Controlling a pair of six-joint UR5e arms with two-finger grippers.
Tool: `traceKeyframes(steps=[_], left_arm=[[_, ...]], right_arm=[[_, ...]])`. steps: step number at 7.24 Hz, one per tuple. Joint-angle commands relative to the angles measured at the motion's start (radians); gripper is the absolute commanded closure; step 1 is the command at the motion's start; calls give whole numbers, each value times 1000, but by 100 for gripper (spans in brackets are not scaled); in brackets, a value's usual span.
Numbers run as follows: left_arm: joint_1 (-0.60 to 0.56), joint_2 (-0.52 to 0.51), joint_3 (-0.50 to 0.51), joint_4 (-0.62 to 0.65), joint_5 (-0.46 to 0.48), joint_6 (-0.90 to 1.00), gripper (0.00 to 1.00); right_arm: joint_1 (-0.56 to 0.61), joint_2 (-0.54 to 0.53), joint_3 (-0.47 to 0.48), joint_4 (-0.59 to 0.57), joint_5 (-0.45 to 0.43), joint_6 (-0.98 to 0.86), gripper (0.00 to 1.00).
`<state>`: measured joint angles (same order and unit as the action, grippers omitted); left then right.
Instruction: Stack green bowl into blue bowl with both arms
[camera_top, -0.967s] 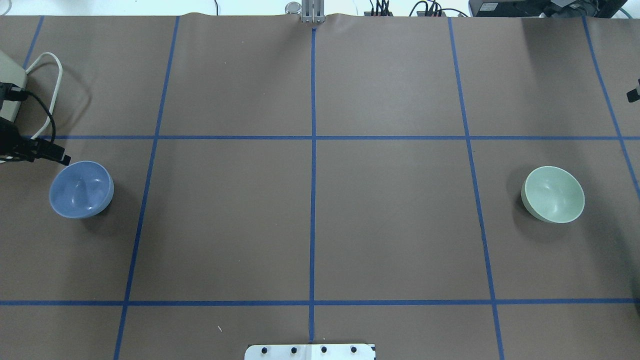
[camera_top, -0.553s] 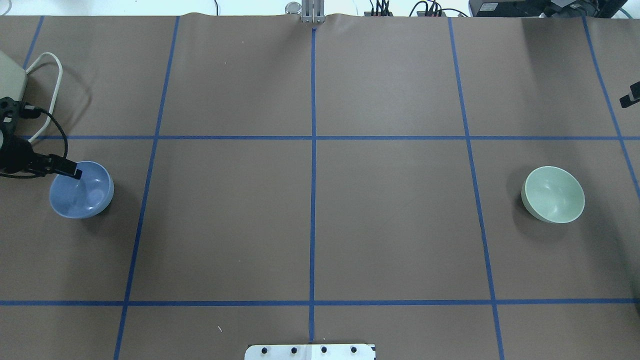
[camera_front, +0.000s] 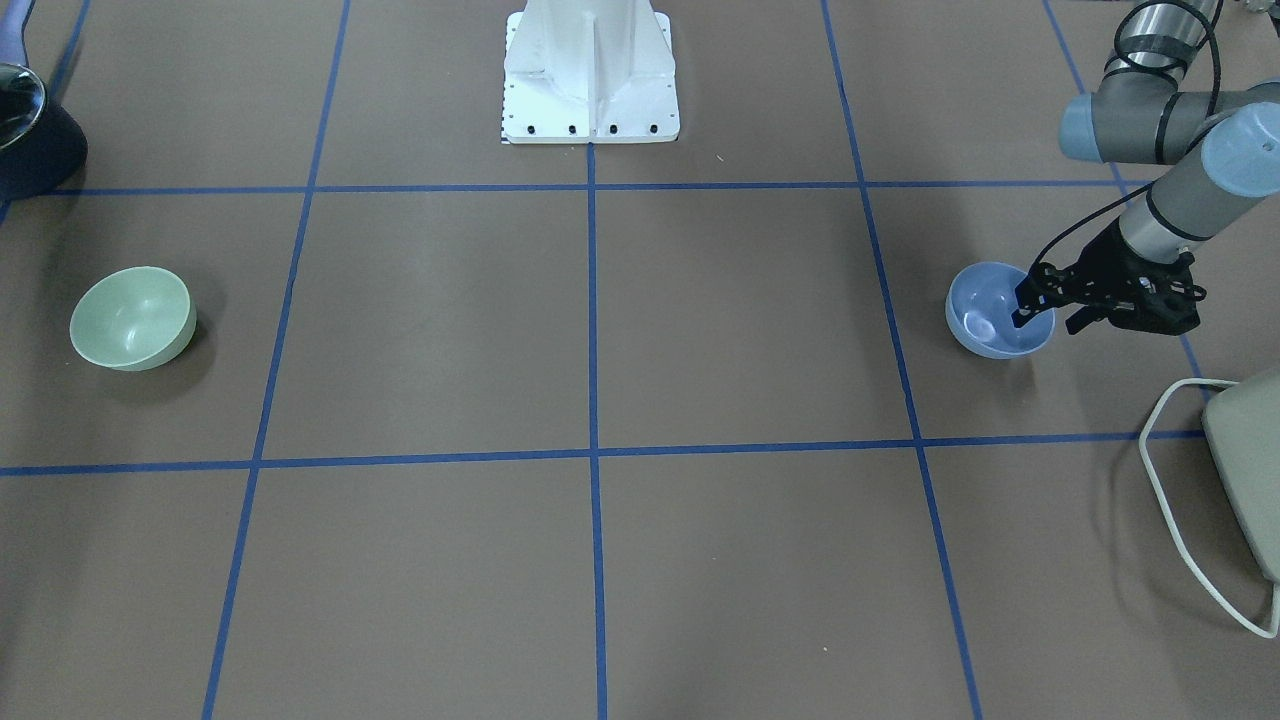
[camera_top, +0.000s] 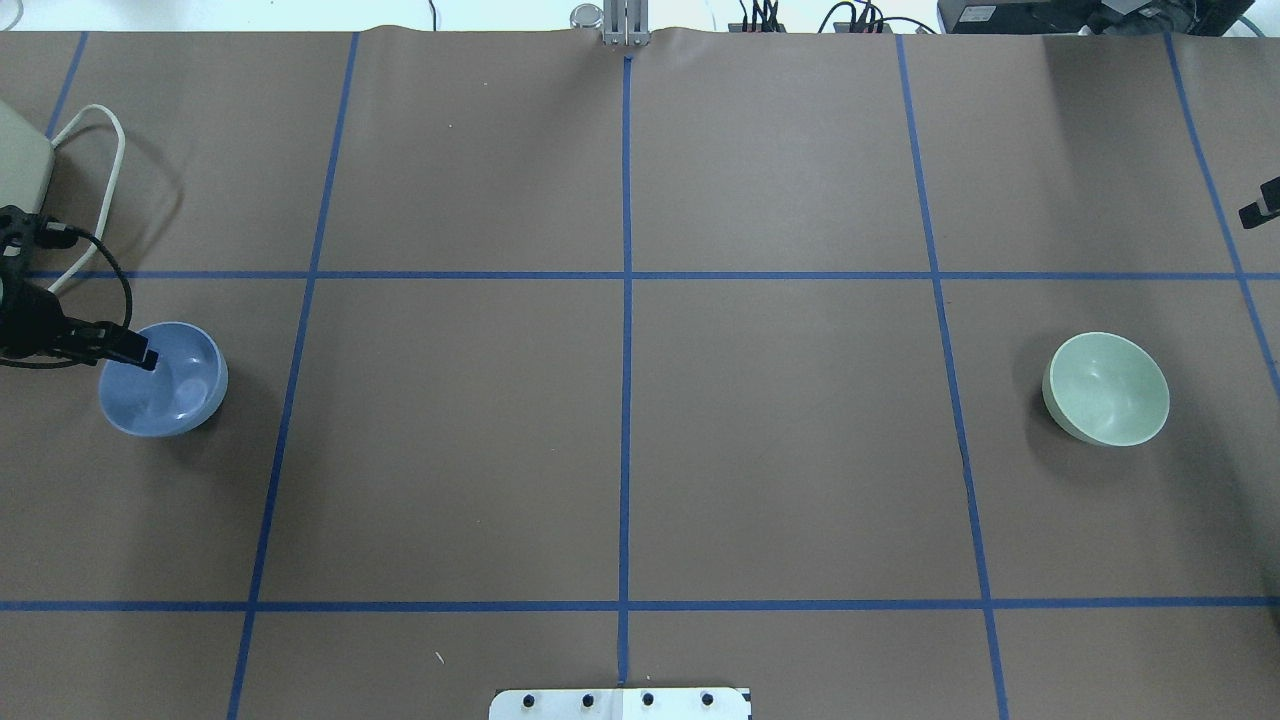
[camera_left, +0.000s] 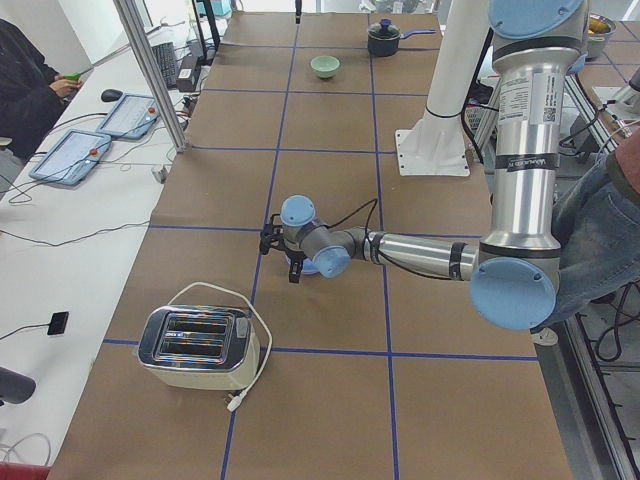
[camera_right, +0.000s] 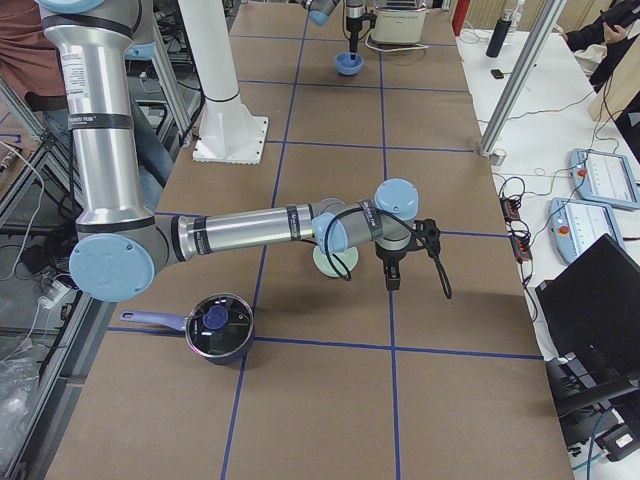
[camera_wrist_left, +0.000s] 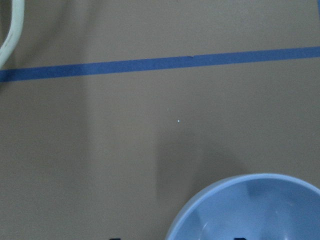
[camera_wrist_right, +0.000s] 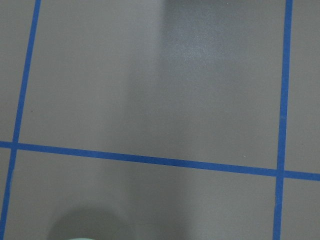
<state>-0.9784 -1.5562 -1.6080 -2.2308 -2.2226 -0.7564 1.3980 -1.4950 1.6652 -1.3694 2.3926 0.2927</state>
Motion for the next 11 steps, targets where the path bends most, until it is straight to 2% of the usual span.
traceKeyframes(steps=[1, 4, 5, 8, 9, 11], left_arm=[[1, -1, 7, 2, 0, 0, 51], [1, -1, 7, 3, 0, 2, 84], [1, 1, 4, 3, 0, 2, 100], [0, -21, -27, 46, -37, 0, 100], [-6, -75, -74, 156, -96, -3, 100], [-6, -242, -179, 483, -95, -15, 100]], right_arm=[[4, 2, 14, -8, -6, 0, 0], [4, 1, 16, -14, -9, 0, 0], [6, -4, 18, -13, -10, -9, 0], [6, -30, 45, -4, -12, 0, 0], [6, -31, 48, -10, -9, 0, 0], [6, -74, 56, -7, -9, -10, 0]])
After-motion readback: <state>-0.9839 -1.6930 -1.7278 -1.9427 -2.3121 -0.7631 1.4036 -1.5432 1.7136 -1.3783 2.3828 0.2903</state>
